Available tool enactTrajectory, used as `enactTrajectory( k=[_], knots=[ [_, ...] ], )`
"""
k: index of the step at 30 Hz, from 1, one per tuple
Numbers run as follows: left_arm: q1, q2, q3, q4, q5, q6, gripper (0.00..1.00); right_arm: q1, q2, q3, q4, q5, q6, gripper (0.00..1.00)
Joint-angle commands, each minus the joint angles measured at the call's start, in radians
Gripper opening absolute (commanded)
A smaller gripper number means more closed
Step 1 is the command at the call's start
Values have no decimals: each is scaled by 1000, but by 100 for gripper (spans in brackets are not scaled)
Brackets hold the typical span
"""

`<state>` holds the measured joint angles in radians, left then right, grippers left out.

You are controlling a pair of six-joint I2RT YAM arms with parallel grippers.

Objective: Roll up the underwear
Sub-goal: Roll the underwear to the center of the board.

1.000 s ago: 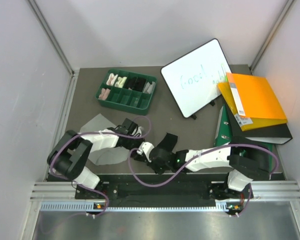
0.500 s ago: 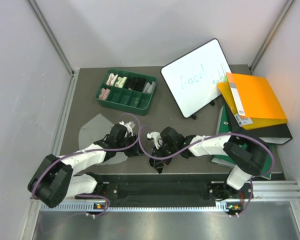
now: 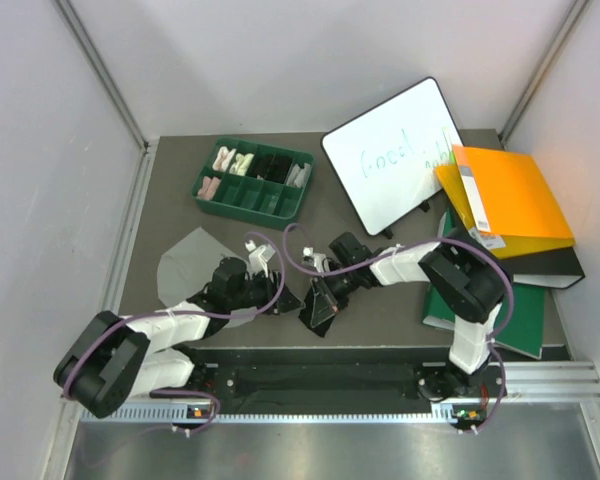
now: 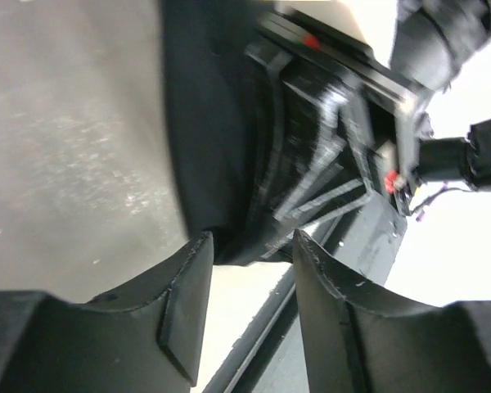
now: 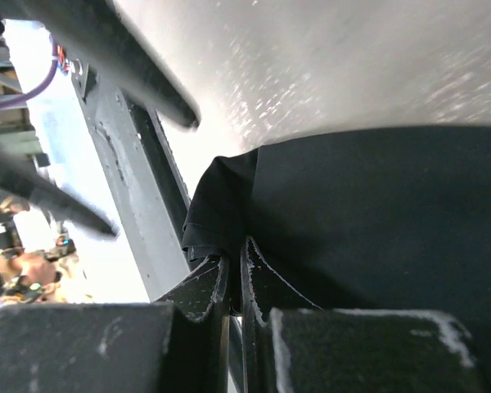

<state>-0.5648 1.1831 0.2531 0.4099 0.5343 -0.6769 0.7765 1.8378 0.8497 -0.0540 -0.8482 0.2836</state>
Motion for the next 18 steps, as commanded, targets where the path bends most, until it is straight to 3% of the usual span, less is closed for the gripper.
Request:
enactTrajectory(
  k=[1,5,18],
  knots=[
    [-9,24,-31,197,99,19,50,-29,46,72,-33,-97,-34,0],
    [-23,33,-38,231,116,31,57,-42,84,95,-64,-109,-49,0],
    [-73,190,-2,288,84,59,55,-65,104,98,-69,-130,-53,0]
  ],
)
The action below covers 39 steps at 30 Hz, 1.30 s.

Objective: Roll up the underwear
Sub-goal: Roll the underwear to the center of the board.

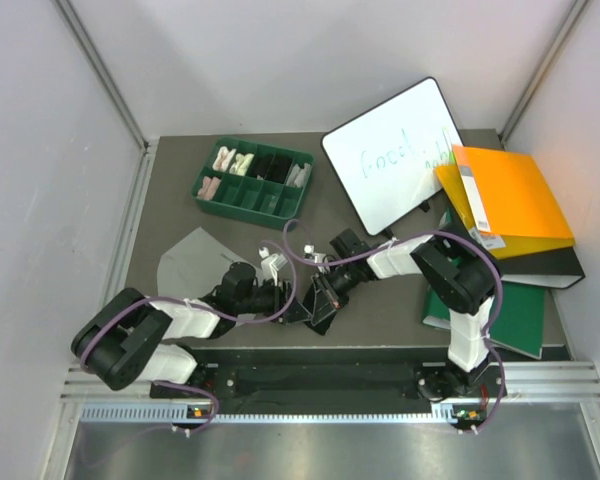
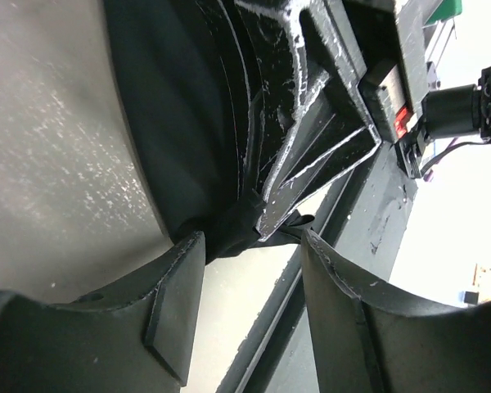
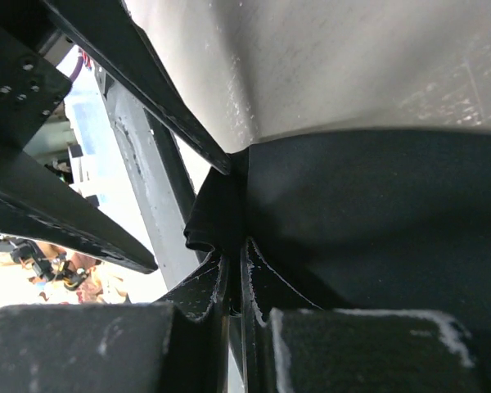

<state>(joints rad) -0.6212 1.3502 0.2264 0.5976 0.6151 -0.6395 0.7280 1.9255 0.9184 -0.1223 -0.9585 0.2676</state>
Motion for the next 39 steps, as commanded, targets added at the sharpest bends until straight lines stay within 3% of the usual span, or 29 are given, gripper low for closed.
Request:
enactTrajectory(
  k=[1,9,16,18,19,21,22,28,39],
  knots=[
    [-23,27,25,105,0,18,54,-16,17,27,1,-19,-39,0],
    [-34,66,37,71,-54,18,43,-18,15,20,9,-19,-37,0],
    [-35,110,62,13,-92,32,20,-18,7,20,12,-19,-36,0],
    [-35,119,70,5,-113,23,7,-18,-6,17,10,-14,-34,0],
    [-35,125,77,-22,-130,18,2,-18,-14,13,12,-11,-33,7],
    [-35,127,93,-70,-169,9,0,-21,-45,5,18,-5,-25,19],
    [-35,132,109,-111,-195,11,0,-24,-57,-4,21,0,-18,32],
    [-34,161,151,-199,-213,-25,0,-50,-200,-84,30,67,24,61],
    [-34,174,140,-211,-221,-141,0,-45,-506,-360,254,360,295,70]
  ],
)
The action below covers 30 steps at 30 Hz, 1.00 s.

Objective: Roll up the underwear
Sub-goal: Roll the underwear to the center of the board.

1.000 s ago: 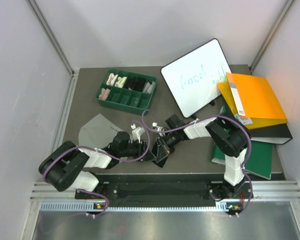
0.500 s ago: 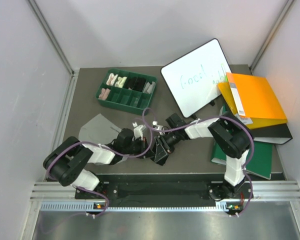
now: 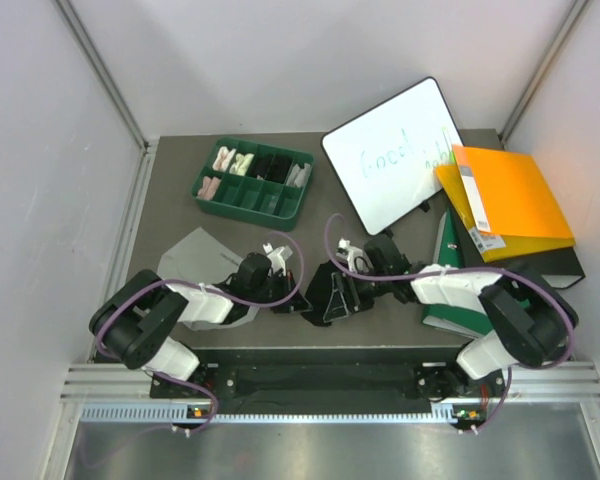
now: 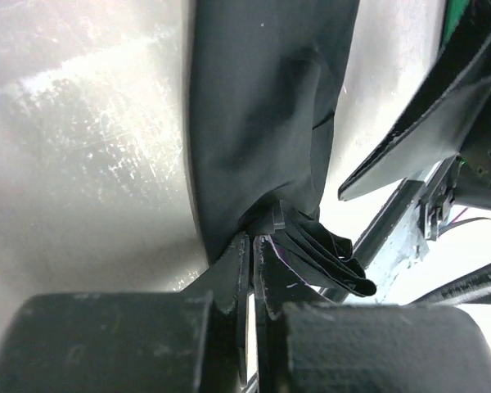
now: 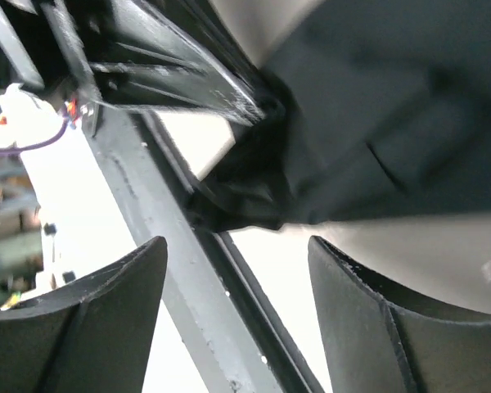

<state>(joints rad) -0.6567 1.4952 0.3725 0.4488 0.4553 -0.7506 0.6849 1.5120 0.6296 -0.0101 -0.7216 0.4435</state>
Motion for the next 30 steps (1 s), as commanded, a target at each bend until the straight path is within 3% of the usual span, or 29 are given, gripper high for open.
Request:
enactTrajectory(
  k=[1,12,22,26,30],
  knots=[
    [2,31,-6,-56,-57,-35,0,2,-104,-97,150,138,130,70],
    [2,56,2,-39,-24,-62,0,122,-59,-85,154,307,152,73],
    [2,59,6,-55,-14,-58,0,165,-16,-62,50,441,162,73],
    [2,51,6,-53,-12,-58,0,169,16,-42,-23,522,199,67],
    [2,36,6,-61,-17,-53,0,168,19,-19,-99,593,219,52]
  ],
)
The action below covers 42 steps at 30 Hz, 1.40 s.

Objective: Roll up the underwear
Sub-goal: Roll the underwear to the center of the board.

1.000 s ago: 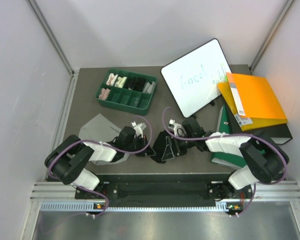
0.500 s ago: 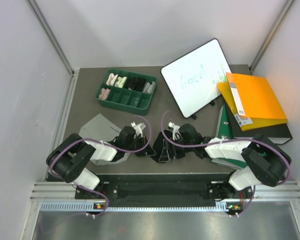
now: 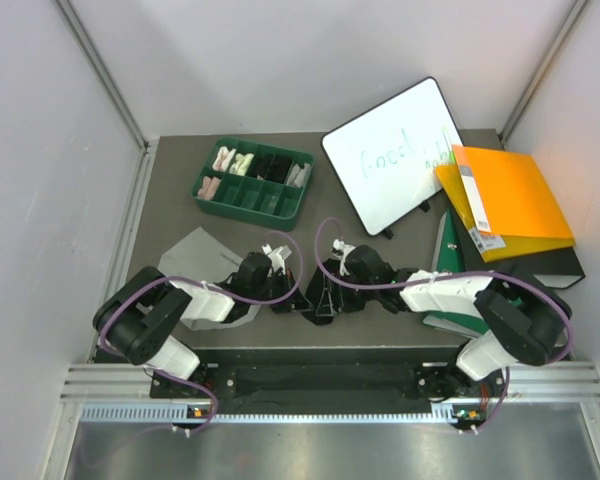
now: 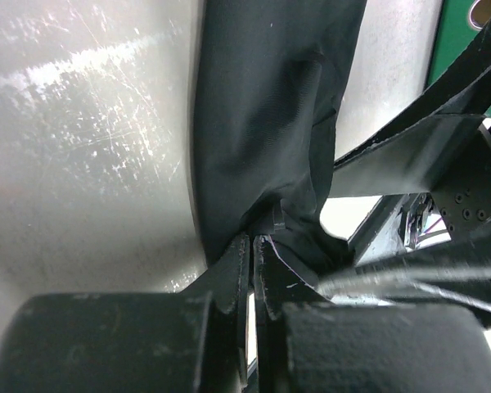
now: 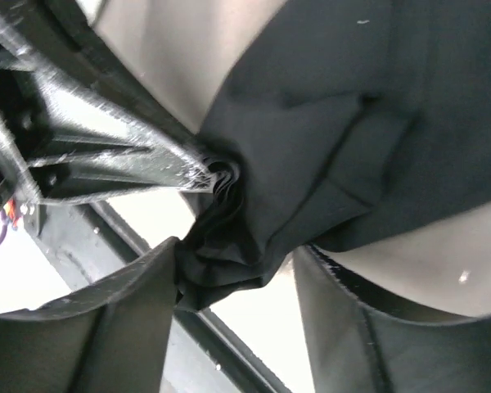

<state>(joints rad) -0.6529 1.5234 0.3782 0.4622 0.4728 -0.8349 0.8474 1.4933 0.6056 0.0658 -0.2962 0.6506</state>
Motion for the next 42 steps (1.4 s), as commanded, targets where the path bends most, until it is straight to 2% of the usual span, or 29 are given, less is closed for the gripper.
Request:
enactTrajectory(
  k=[1,5,11,14,17,21,24,33,42],
  knots=[
    [-2,3,2,-76,-37,34,0,7,39,6,-184,175,17,50],
    [-2,-22,2,-100,-46,42,0,5,54,10,-211,204,29,42],
    [-2,-83,10,-134,-48,69,0,5,100,17,-207,209,38,7],
    [-2,-135,28,-191,-75,102,14,5,122,28,-208,204,34,0],
    [-2,-187,50,-260,-127,138,31,5,131,34,-212,201,29,0],
    [-2,-216,59,-293,-152,169,40,5,136,36,-213,198,26,0],
    [-2,-213,47,-254,-122,169,48,5,142,39,-215,195,24,0],
    [-1,-140,28,-160,-96,158,54,5,148,45,-216,183,20,0],
    [-2,-69,5,-86,-71,148,54,5,153,48,-215,178,20,0]
  ],
)
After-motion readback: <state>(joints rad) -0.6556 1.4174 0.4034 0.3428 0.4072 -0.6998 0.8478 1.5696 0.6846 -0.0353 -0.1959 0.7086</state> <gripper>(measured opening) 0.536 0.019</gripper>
